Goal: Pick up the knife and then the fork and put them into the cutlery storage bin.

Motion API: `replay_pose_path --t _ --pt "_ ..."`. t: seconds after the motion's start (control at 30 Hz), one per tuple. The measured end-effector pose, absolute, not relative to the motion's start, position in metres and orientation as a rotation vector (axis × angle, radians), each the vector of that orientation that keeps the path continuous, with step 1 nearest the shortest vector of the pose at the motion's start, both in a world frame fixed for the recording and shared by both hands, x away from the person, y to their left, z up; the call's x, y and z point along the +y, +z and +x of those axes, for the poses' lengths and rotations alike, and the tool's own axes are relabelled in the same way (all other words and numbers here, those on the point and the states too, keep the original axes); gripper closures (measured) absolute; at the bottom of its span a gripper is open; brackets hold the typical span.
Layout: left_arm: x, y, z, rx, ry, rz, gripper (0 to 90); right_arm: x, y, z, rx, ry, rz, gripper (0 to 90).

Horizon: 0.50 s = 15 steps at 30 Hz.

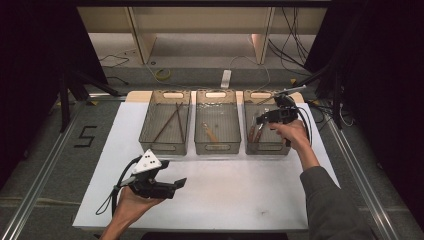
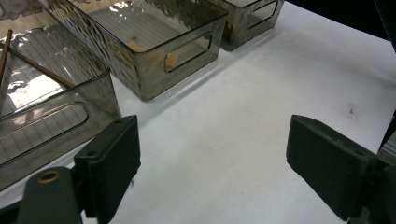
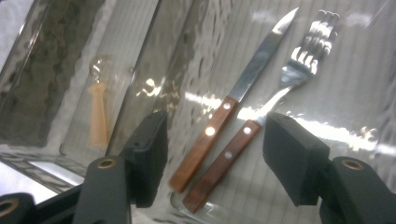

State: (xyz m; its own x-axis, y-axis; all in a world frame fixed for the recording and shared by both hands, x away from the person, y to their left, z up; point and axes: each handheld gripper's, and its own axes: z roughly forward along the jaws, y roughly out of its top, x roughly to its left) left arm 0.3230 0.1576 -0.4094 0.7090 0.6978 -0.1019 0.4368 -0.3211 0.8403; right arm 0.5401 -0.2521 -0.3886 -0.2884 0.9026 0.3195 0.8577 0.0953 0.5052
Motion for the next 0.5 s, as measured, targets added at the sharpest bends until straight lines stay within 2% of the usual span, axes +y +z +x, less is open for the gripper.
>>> replay_pose_path --t 0.5 --pt "0.158 -0.409 0.323 0.874 0.347 1.954 17.2 -0.25 -0.372 0.522 2.273 1.057 1.707 35.9"
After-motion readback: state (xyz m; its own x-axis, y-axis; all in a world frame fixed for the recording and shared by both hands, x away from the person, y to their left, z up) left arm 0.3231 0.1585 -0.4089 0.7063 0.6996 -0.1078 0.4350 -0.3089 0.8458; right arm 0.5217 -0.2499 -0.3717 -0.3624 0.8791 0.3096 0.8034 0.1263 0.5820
